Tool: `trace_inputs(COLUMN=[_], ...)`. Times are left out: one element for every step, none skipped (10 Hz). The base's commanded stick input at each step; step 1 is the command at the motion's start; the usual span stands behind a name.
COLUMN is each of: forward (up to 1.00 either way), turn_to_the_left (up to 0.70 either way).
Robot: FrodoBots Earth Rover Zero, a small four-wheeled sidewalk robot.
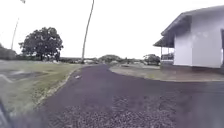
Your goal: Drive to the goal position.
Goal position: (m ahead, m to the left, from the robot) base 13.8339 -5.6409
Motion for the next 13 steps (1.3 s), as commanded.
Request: trace_inputs(forward=[0.85,0.85,0.85,0.85,0.85,0.85,0.85,0.85,0.85,0.85,0.85,0.85,0.85], turn_to_the_left=[0.08,0.17,0.31,0.34,0.34,0.33,0.31,0.02,0.00,0.00,0.00,0.00,0.00])
